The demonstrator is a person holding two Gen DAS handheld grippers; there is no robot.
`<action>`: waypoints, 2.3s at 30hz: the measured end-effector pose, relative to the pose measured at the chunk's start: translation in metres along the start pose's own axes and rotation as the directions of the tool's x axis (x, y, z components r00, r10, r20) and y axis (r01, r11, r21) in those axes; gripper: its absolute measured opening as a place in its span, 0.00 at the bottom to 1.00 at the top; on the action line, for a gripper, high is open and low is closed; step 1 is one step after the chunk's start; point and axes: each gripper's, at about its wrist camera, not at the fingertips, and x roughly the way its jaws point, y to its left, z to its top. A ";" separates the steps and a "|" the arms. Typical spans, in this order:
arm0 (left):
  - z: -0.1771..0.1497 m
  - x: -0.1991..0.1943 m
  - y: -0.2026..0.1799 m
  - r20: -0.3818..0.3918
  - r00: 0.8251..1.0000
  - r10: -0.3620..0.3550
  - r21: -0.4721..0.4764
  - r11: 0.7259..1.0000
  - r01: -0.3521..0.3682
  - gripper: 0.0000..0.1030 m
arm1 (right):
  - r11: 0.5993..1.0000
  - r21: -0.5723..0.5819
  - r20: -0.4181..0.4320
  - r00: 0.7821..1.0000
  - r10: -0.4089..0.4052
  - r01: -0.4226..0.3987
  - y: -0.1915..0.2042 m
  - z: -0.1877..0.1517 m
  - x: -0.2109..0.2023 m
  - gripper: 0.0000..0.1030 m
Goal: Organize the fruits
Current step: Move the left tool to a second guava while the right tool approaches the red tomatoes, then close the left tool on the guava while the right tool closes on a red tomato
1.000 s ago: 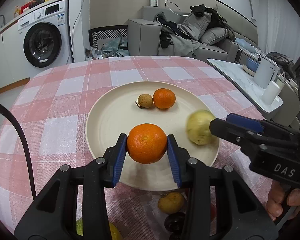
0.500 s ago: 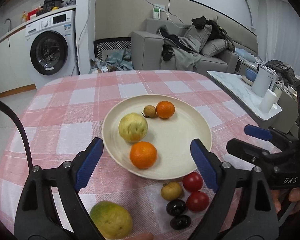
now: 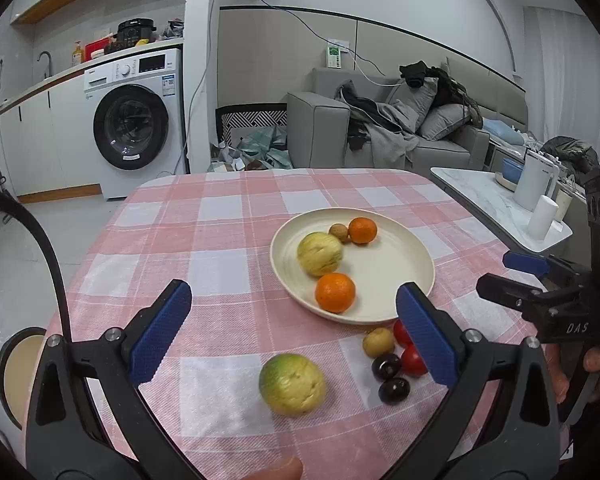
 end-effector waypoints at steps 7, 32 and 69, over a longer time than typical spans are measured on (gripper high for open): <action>-0.017 -0.016 0.022 0.004 0.999 0.036 -0.038 0.999 -0.035 0.99 | 1.000 -0.016 -0.002 1.000 0.007 -0.007 0.008 -0.005 -0.007 1.00; -0.037 0.012 0.032 -0.088 0.995 0.051 -0.058 0.997 -0.056 0.99 | 0.995 -0.090 -0.124 0.991 0.040 -0.051 0.025 -0.024 0.012 1.00; -0.049 0.041 0.018 -0.188 0.981 0.034 -0.001 0.999 -0.035 0.99 | 0.983 -0.123 -0.292 0.952 0.093 -0.134 0.048 -0.044 0.046 0.55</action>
